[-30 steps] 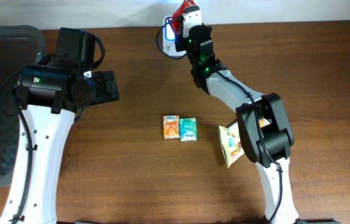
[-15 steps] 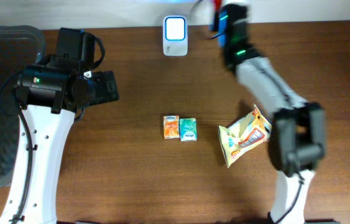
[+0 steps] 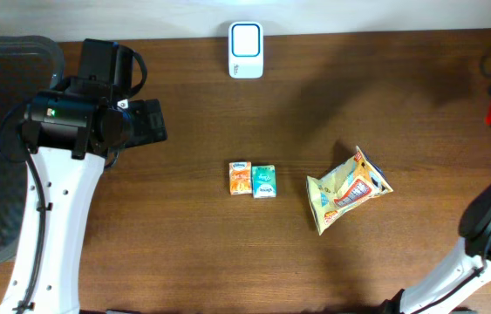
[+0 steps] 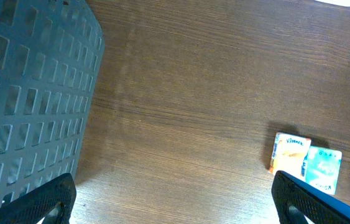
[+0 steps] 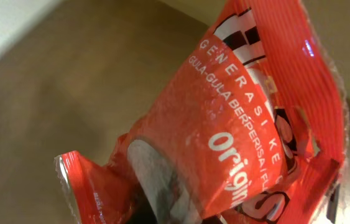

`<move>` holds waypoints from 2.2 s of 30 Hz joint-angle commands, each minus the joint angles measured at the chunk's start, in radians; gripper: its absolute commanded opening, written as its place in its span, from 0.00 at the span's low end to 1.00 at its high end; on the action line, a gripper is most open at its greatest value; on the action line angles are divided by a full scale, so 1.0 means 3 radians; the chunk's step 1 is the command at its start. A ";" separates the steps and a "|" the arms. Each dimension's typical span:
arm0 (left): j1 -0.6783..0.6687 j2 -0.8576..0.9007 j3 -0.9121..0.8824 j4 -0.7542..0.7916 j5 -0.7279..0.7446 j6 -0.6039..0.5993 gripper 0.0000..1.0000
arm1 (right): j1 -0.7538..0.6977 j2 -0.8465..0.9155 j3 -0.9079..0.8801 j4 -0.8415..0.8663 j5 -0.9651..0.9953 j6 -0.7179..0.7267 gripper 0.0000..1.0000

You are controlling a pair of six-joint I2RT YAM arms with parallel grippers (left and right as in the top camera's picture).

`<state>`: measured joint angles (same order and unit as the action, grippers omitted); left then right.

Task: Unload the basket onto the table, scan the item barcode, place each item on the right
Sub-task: 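Carry the red bag to the right table edge and drop it, then return the right gripper to the pile and grasp the green box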

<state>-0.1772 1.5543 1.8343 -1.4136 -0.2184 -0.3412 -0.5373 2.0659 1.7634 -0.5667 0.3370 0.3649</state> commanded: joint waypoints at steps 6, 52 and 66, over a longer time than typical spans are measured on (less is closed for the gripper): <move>0.0011 0.0005 -0.0006 0.0005 -0.0046 -0.0032 0.99 | -0.0492 0.0404 0.0006 0.0005 -0.0086 0.0037 0.45; 0.0011 0.0005 -0.0006 0.0005 -0.0046 -0.0032 0.99 | 0.2174 -0.0974 -0.2248 -0.1488 -0.1792 0.1839 0.24; 0.0011 0.0005 -0.0006 0.0005 -0.0046 -0.0032 0.99 | 0.2682 -0.0928 -0.1923 -0.0595 -0.1722 0.1629 0.18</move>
<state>-0.1772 1.5543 1.8343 -1.4132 -0.2184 -0.3412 0.2905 1.7973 1.0870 -0.7040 -0.2001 0.9684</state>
